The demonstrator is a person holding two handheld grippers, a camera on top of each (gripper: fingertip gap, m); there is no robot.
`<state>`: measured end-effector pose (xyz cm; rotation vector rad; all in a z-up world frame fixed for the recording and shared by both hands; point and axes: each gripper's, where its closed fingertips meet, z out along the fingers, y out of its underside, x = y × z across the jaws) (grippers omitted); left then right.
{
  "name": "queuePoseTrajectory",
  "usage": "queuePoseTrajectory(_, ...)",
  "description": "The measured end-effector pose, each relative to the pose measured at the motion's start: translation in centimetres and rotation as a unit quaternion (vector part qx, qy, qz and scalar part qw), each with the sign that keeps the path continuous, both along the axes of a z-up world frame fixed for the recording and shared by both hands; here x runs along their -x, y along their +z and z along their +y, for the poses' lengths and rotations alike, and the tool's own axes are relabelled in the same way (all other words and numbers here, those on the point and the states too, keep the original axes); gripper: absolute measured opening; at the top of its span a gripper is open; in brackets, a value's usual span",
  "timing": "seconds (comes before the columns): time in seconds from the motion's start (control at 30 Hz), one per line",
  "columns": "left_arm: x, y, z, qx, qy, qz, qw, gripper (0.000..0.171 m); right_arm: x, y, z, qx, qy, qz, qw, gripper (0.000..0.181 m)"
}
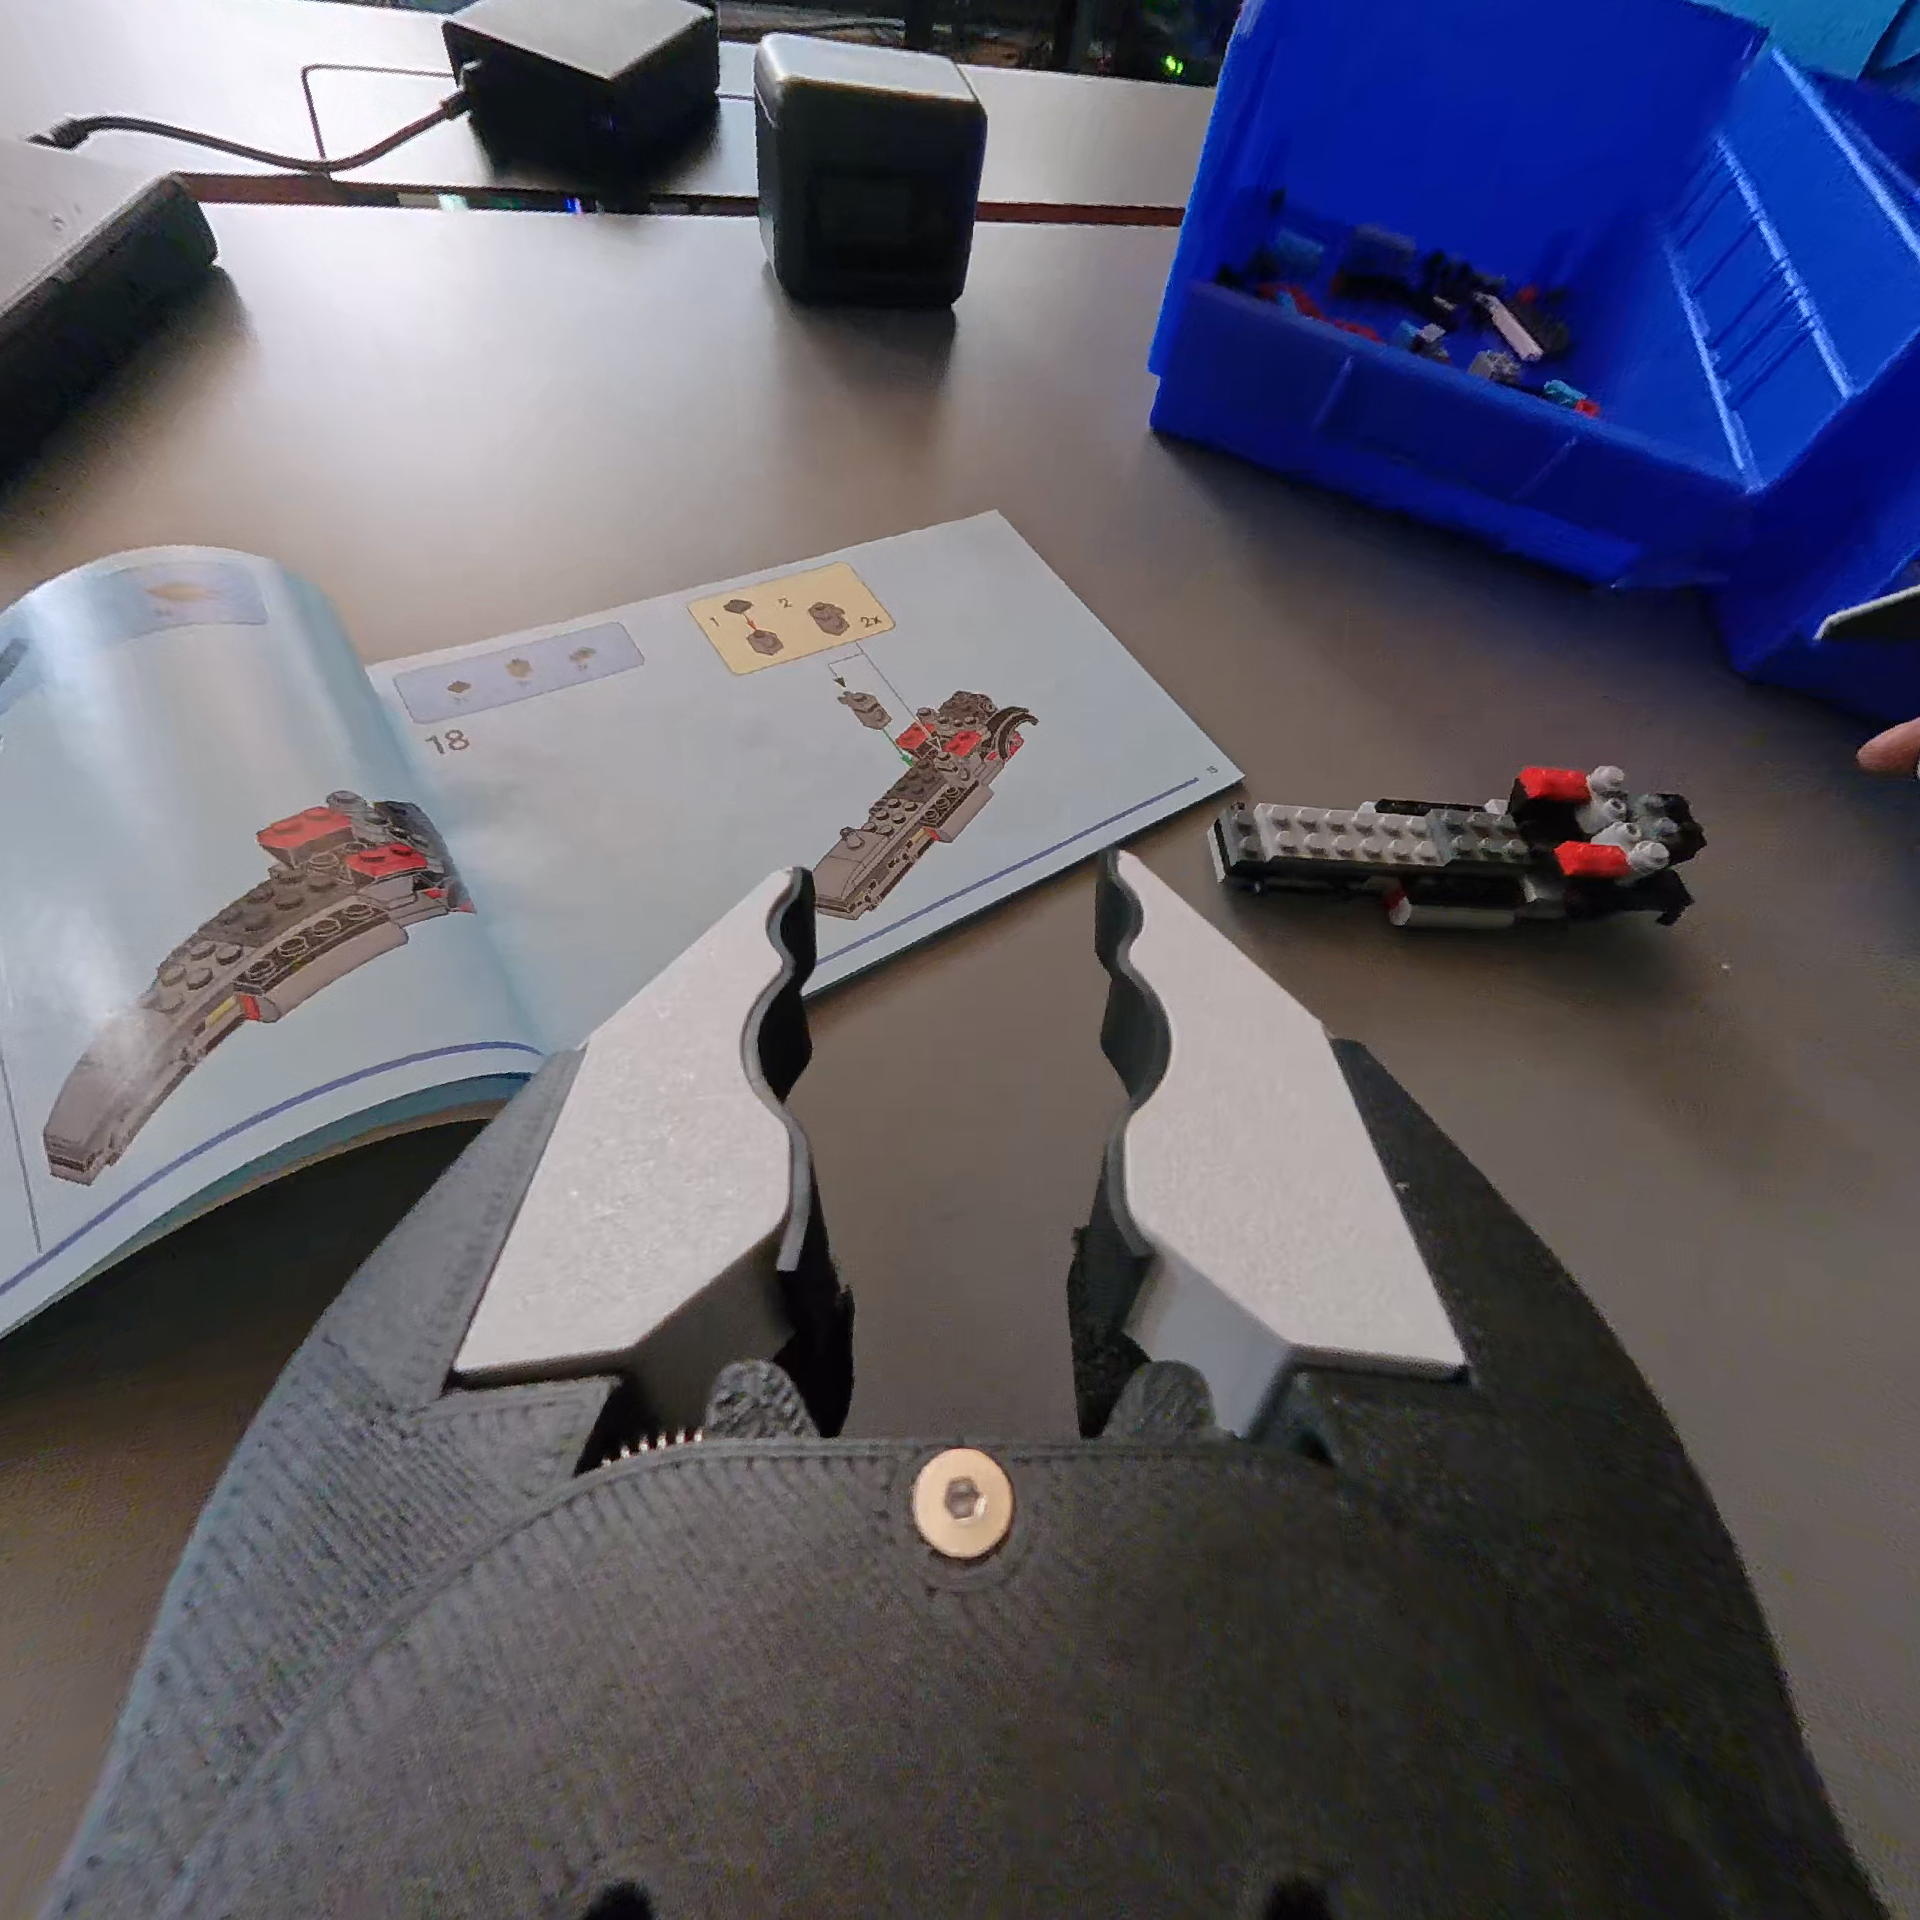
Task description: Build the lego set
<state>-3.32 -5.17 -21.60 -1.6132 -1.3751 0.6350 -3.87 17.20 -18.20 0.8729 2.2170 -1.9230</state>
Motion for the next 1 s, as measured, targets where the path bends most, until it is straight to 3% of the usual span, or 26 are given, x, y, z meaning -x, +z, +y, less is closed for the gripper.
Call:
queuePoseTrajectory(0.37, 0.0, -0.8, 0.4, 0.039, -0.005, -0.018, 0.999, 0.055, -0.1, -0.7, -0.4, -0.021, 0.004, -0.009, 1.000, 0.051)
queuePoseTrajectory(0.57, 0.1, 0.1, 1.6, 0.061, -0.034, -0.001, 0.998, 0.054, -0.3, -0.8, -0.6, -0.026, 0.014, -0.012, 1.000, 0.051)
queuePoseTrajectory(0.67, 1.9, 5.0, 7.0, 0.080, -0.132, 0.037, 0.987, 0.053, -0.7, -0.6, -0.7, -0.021, 0.026, -0.007, 0.999, 0.051)
queuePoseTrajectory(0.77, 4.2, 10.9, 15.5, 0.105, -0.287, 0.053, 0.951, 0.052, -2.5, -0.3, -1.4, -0.009, 0.074, -0.008, 0.997, 0.050)
queuePoseTrajectory(0.87, 5.7, 13.9, 24.8, 0.143, -0.435, 0.039, 0.888, 0.051, -4.5, -0.1, -1.9, -0.002, 0.124, -0.008, 0.992, 0.050)
queuePoseTrajectory(1.0, 6.3, 13.4, 35.9, 0.191, -0.586, 0.006, 0.787, 0.048, -6.2, 0.0, -2.0, 0.000, 0.159, -0.005, 0.987, 0.050)
